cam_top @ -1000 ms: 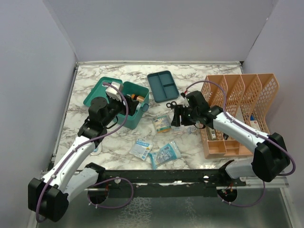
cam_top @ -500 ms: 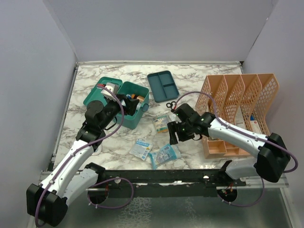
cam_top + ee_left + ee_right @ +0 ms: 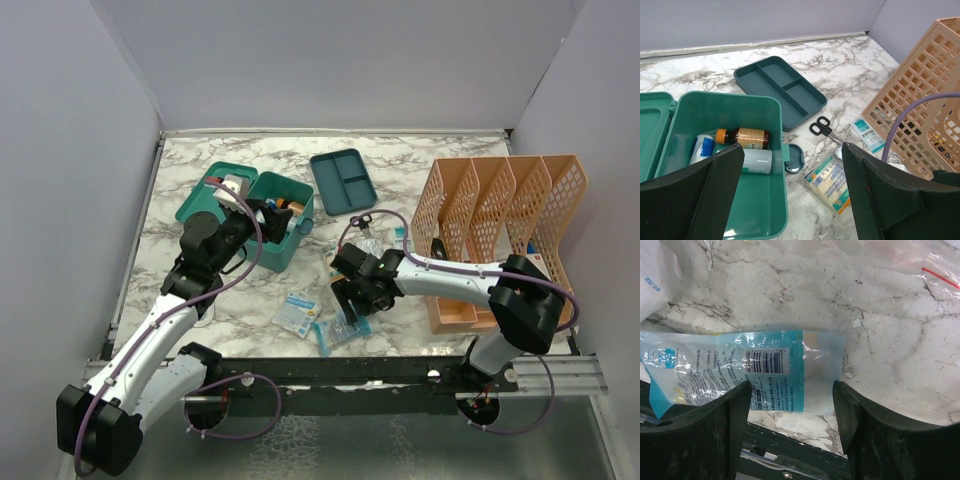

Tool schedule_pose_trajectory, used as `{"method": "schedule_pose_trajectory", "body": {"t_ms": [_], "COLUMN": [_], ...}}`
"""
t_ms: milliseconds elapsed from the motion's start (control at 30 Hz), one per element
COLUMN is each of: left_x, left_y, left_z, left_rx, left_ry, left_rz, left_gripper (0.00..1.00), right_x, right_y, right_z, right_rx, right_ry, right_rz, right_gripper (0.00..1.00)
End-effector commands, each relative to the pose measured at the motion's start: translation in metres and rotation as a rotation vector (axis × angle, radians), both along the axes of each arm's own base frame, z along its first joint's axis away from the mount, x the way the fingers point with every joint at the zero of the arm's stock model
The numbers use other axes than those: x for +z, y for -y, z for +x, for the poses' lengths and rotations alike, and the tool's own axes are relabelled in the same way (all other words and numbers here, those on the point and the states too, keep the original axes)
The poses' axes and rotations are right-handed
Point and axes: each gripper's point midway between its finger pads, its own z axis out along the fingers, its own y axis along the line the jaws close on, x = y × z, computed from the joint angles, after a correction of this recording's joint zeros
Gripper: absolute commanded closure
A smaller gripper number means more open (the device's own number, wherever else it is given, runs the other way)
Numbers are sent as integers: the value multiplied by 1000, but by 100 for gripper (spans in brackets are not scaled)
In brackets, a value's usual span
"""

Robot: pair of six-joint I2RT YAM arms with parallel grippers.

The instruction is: Organize the medicine kit

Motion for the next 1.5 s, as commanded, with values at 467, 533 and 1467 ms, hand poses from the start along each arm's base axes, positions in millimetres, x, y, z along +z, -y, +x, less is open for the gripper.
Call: {"method": "schedule_pose_trajectory", "body": {"t_ms": [467, 533, 1467], "left_x": [-7, -6, 16], "left_y": [0, 0, -56], "left_z": [7, 7, 10], "left_rx": [15, 18, 317], "left_ry": [-14, -13, 64], "left_rz": [24, 25, -13], "left_gripper": [18, 18, 18], "right_x": [-16, -4, 43], "right_y": [10, 0, -69], "right_z": [28, 34, 11], "right_rx": [-589, -573, 972], "right_ry": [136, 150, 278], "right_rz": [-45, -6, 316], "right_gripper": [41, 40, 41]}}
